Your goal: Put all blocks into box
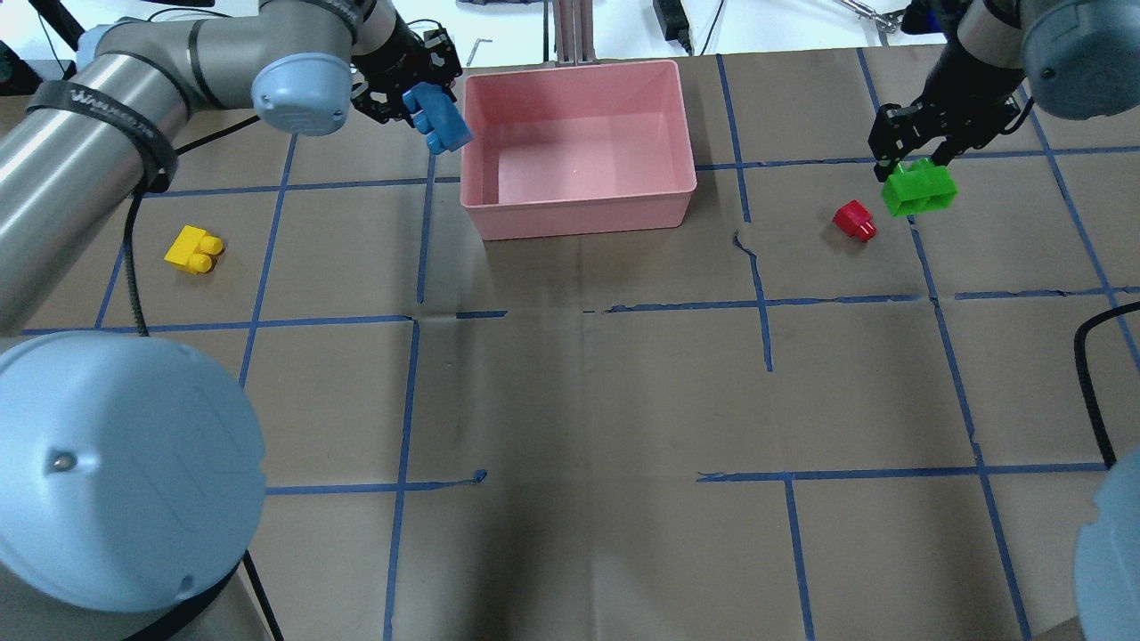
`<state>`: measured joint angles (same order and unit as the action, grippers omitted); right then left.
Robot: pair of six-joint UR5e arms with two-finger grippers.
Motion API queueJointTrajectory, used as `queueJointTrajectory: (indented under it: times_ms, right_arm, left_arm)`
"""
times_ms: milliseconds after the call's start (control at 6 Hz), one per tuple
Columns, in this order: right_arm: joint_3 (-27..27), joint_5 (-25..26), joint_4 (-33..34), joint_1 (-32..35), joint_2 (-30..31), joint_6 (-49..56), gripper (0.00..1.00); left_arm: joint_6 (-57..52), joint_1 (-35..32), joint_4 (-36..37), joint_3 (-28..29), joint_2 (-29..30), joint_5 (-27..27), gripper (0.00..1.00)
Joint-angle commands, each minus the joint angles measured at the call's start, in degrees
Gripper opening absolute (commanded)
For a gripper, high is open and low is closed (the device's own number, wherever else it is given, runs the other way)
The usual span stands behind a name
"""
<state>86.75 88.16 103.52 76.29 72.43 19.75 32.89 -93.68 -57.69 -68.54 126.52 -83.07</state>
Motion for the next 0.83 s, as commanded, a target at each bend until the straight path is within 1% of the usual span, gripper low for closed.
queueJointTrajectory:
  times_ms: [0, 167, 333, 500, 667]
  right_arm:
    - [0.00, 0.00, 0.11, 0.00, -0.10, -0.06, 0.39]
    - [-0.09, 0.00, 0.19, 0.00, -0.19, 0.02, 0.39]
    - [0.00, -0.61, 0.37, 0.00, -0.19, -0.06, 0.39]
    - [-0.09, -1.05, 0.54, 0.00, -0.19, -0.06, 0.39]
    - [-0.17, -1.06, 0.81, 0.09, -0.19, -0.06, 0.39]
  left_arm:
    - [6.37, -2.47, 0.38, 5.86, 5.56, 3.06, 0.25]
    - [6.75, -2.91, 0.12, 5.44, 5.93, 3.52, 0.31]
    - [6.66, -4.22, 0.03, 5.35, 6.28, 3.44, 0.83]
    - [6.75, -4.49, 0.20, 5.34, 6.72, 3.44, 0.97]
    - [6.66, -4.50, -0.14, 4.82, 5.94, 3.35, 0.98]
